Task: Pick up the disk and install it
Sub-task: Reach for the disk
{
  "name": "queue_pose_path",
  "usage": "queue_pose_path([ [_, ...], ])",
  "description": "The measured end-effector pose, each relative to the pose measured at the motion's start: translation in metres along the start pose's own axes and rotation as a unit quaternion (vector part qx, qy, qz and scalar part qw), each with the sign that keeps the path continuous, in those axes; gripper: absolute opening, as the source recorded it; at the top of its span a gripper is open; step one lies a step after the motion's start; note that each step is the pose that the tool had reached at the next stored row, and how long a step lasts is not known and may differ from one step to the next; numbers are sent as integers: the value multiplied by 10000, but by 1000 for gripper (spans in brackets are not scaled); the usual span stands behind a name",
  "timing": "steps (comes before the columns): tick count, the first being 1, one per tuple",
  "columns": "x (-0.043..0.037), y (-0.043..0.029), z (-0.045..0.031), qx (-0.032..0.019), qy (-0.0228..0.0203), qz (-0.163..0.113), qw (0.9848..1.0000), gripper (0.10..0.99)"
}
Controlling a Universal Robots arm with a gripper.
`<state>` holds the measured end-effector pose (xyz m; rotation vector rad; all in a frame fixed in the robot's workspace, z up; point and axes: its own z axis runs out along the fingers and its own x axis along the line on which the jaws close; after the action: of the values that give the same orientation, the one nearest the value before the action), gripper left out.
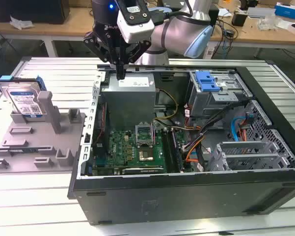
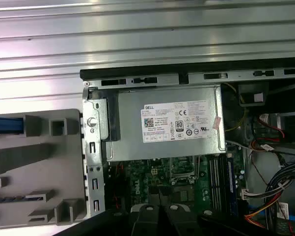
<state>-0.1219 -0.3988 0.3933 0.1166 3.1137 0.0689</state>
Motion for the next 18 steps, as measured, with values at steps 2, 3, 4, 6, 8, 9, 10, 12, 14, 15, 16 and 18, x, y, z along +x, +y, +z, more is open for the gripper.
queue_pose_path([
  [2,0,0,0,0,0,0,10000,106],
  [3,0,0,0,0,0,0,10000,106],
  [4,0,0,0,0,0,0,10000,106],
  [6,0,0,0,0,0,0,10000,106],
  [8,0,0,0,0,0,0,10000,106],
  [9,0,0,0,0,0,0,10000,106],
  [10,23,-1,1,0,0,0,10000,106],
  [12,198,34,7,0,0,0,10000,106],
  [14,269,61,10,0,0,-1,10000,106],
  [15,380,109,18,0,0,0,10000,106],
  [16,434,132,21,0,0,0,10000,106],
  [18,559,183,30,0,-1,0,10000,106],
])
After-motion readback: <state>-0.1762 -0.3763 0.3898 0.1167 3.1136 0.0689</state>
